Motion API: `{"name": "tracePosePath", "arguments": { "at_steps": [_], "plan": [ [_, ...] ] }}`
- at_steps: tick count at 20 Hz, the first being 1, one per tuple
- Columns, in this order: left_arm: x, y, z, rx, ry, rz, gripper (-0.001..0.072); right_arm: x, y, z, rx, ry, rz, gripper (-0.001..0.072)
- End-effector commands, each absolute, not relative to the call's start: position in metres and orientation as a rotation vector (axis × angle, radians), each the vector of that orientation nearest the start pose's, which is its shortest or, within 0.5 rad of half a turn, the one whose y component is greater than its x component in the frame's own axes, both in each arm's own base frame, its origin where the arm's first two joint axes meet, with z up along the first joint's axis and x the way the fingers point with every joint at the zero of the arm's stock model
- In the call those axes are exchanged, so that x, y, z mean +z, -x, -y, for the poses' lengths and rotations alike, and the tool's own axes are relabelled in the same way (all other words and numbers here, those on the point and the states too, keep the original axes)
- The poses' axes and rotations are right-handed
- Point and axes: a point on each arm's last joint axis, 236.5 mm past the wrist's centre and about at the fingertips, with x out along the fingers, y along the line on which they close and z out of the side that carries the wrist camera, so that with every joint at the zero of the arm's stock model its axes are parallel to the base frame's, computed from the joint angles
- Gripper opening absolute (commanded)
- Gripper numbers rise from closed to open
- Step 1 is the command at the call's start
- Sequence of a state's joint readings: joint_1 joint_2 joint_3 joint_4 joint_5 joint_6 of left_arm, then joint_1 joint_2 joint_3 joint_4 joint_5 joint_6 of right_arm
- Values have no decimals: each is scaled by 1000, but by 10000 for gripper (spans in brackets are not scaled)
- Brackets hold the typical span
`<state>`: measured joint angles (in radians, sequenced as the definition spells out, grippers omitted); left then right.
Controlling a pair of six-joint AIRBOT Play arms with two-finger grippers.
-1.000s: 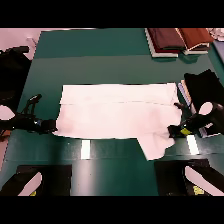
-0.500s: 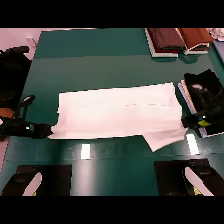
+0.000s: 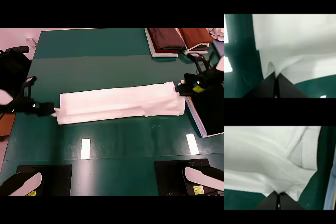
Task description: Fold the shirts.
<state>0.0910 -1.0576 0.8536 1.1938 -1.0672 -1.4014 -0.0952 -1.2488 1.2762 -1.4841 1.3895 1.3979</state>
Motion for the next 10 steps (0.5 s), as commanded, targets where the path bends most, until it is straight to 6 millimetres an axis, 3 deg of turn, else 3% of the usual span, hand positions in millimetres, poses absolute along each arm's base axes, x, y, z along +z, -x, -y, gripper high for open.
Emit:
{"name": "tracePosePath", "arguments": {
  "at_steps": [1, 5, 8, 9, 10],
  "plan": [
    [-19, -392, 40, -182, 284, -1206, 25, 40, -406, 18, 95, 9, -1332, 18],
    [-36, -435, 52, -229, 353, -1211, 26, 24, -439, 9, 127, -47, -1347, 18],
    [-37, -449, 53, -238, 356, -1182, 26, 12, -457, -7, 177, -113, -1349, 20],
    [-36, -450, 52, -236, 353, -1177, 28, 11, -464, -13, 195, -138, -1336, 58],
    [-34, -451, 50, -234, 347, -1176, 189, 13, -471, -15, 203, -159, -1314, 232]
  ]
}}
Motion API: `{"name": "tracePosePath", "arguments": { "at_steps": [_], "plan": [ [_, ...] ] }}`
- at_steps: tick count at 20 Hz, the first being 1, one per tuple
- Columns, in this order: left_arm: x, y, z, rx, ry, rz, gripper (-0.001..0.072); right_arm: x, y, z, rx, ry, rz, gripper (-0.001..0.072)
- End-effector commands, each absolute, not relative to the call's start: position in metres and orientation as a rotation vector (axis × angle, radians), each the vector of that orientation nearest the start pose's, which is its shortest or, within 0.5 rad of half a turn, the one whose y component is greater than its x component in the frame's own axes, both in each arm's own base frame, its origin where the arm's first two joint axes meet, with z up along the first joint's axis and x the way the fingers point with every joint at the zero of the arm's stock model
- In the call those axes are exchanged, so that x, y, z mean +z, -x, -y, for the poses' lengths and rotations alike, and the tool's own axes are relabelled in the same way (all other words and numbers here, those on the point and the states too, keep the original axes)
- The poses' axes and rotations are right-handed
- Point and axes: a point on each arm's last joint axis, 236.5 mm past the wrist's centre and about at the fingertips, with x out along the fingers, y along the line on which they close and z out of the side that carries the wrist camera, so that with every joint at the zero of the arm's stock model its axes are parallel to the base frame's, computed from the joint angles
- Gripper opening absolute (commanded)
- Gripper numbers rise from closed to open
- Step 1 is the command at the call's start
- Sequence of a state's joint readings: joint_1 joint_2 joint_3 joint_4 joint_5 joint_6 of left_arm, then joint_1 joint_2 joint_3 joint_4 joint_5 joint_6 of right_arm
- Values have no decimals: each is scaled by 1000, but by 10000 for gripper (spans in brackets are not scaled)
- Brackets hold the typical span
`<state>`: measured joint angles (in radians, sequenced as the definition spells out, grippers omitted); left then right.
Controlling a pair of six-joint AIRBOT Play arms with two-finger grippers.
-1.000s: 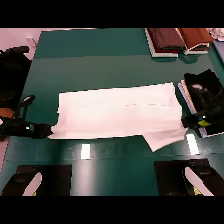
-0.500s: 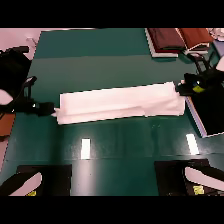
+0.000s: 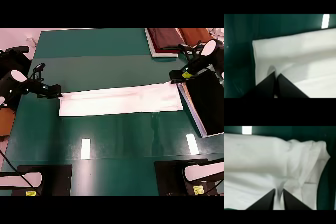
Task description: Fold the shirts.
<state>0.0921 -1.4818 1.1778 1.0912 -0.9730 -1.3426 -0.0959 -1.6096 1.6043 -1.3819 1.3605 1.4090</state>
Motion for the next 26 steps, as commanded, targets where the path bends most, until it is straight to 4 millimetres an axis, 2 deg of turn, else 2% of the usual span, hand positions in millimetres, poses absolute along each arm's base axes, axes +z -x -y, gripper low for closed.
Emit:
{"name": "tracePosePath", "arguments": {
  "at_steps": [1, 2, 3, 5, 6, 7, 8, 10, 11, 13, 14, 17, 19, 22, 26],
  "plan": [
    [-31, -452, 49, -233, 344, -1174, 534, 19, -478, -14, 206, -180, -1287, 376],
    [-26, -453, 50, -235, 349, -1176, 600, 26, -482, -13, 216, -198, -1264, 394],
    [-18, -453, 49, -238, 339, -1184, 601, 34, -483, -13, 245, -211, -1247, 394],
    [0, -455, 51, -265, 319, -1189, 600, 43, -473, -6, 295, -237, -1265, 394],
    [8, -455, 52, -275, 316, -1191, 598, 43, -464, 0, 310, -251, -1294, 430],
    [17, -455, 54, -288, 312, -1192, 424, 42, -455, 9, 315, -268, -1323, 510],
    [23, -455, 57, -304, 308, -1191, 192, 40, -448, 19, 303, -289, -1343, 537],
    [31, -455, 60, -323, 305, -1192, 25, 37, -441, 36, 286, -391, -1330, 557],
    [34, -455, 60, -327, 299, -1192, 25, 31, -433, 43, 282, -441, -1336, 606],
    [36, -456, 59, -322, 297, -1188, 25, 9, -415, 59, 251, -530, -1376, 618],
    [37, -457, 60, -322, 308, -1185, 25, -5, -406, 65, 230, -568, -1399, 661],
    [38, -456, 75, -339, 306, -1188, 24, -39, -399, 78, 169, -614, -1388, 678],
    [38, -455, 99, -374, 269, -1186, 25, -57, -398, 79, 149, -612, -1378, 678],
    [40, -451, 143, -439, 231, -1169, 24, -79, -392, 68, 187, -622, -1442, 677],
    [42, -437, 192, -530, 172, -1168, 24, -83, -410, 40, 286, -715, -1392, 678]
  ]
}}
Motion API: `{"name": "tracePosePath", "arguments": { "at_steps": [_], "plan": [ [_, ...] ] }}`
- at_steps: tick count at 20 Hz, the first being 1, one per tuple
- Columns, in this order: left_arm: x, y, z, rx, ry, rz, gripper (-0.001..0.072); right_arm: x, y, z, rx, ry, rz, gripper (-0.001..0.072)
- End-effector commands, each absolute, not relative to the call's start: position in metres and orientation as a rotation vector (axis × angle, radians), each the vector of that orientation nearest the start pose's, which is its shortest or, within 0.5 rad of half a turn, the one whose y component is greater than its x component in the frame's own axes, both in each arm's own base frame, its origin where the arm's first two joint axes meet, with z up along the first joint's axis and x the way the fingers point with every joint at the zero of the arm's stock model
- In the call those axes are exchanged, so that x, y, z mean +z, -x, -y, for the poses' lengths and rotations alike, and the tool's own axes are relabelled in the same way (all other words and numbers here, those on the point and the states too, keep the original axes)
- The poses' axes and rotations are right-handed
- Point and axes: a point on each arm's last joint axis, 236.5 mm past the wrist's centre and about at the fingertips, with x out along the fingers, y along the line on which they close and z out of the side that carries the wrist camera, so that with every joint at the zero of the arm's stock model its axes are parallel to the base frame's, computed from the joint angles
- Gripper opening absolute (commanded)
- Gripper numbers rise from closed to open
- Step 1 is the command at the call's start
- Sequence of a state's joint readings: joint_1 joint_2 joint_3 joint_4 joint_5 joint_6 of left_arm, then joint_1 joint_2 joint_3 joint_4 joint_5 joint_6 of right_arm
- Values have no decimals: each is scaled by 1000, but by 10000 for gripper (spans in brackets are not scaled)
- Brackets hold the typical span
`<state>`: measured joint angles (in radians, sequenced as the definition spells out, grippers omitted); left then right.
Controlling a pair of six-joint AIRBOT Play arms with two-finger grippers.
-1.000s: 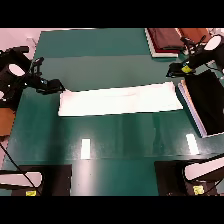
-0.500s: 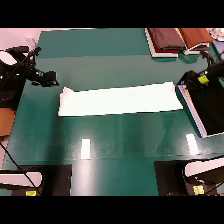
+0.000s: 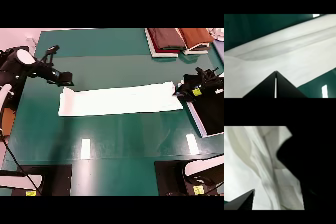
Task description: Fold the shirts.
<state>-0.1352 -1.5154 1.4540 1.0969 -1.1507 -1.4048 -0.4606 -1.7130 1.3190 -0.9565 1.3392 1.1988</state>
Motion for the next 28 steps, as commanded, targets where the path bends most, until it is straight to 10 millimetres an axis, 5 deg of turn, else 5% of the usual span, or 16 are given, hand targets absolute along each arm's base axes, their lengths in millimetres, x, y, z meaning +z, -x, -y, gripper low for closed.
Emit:
{"name": "tracePosePath", "arguments": {
  "at_steps": [1, 2, 4, 6, 7, 13, 18, 23, 28],
  "plan": [
    [43, -435, 201, -544, 163, -1163, 24, -84, -412, 35, 301, -723, -1391, 675],
    [43, -433, 213, -562, 153, -1152, 24, -84, -412, 32, 311, -710, -1396, 621],
    [46, -434, 238, -584, 148, -1112, 24, -81, -413, 22, 378, -637, -1388, 308],
    [43, -438, 267, -602, 155, -1072, 23, -67, -421, 12, 422, -597, -1378, 79],
    [38, -438, 281, -614, 158, -1063, 23, -57, -427, 7, 448, -570, -1369, 19],
    [-7, -442, 360, -716, 123, -1106, 24, 70, -463, -44, 547, -363, -1168, 18],
    [-44, -453, 389, -734, 173, -1157, 23, 165, -468, -119, 640, -261, -1007, 18],
    [-64, -460, 390, -711, 184, -1168, 24, 201, -453, -188, 760, -188, -948, 18],
    [-63, -465, 382, -688, 190, -1172, 24, 206, -441, -221, 809, -185, -952, 18]
  ]
}}
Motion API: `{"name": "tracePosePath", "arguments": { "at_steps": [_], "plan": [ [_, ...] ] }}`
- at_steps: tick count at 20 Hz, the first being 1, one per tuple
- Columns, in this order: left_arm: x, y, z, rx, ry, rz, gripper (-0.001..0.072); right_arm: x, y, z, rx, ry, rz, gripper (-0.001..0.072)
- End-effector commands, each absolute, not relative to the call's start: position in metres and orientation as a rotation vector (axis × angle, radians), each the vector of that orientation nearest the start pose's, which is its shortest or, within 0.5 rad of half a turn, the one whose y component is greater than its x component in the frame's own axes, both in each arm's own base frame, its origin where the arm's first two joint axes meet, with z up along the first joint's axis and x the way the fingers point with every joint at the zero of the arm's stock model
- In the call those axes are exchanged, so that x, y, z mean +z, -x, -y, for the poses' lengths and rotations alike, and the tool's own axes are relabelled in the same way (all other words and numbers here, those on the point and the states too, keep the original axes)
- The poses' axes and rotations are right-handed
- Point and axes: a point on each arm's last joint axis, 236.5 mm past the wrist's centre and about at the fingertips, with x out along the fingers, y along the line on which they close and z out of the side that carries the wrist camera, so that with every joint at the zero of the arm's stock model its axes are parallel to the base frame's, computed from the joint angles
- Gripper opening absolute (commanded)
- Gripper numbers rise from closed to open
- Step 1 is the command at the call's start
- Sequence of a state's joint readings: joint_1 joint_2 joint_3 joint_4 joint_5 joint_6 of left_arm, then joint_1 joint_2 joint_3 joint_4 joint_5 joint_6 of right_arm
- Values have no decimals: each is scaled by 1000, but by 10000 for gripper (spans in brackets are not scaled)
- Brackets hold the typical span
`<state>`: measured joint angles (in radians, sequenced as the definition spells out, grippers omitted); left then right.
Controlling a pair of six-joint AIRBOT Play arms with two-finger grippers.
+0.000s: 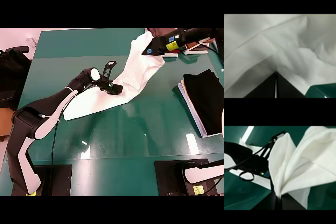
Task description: Fold the shirts.
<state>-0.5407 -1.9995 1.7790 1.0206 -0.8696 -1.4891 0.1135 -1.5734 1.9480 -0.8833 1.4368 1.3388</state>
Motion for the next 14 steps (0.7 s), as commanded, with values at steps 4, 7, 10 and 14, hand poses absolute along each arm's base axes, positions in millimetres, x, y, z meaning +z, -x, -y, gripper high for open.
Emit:
{"name": "tracePosePath", "arguments": {
  "at_steps": [4, 7, 10, 14],
  "plan": [
    [-31, -483, 334, -623, 179, -1193, 24, 212, -437, -245, 844, -175, -920, 18],
    [23, -511, 261, -491, 124, -1096, 24, 223, -426, -283, 925, -192, -880, 18],
    [103, -529, 176, -358, 59, -934, 24, 235, -403, -353, 1107, -250, -824, 18],
    [204, -519, 79, -186, 50, -743, 25, 201, -367, -478, 1278, -308, -779, 33]
  ]
}}
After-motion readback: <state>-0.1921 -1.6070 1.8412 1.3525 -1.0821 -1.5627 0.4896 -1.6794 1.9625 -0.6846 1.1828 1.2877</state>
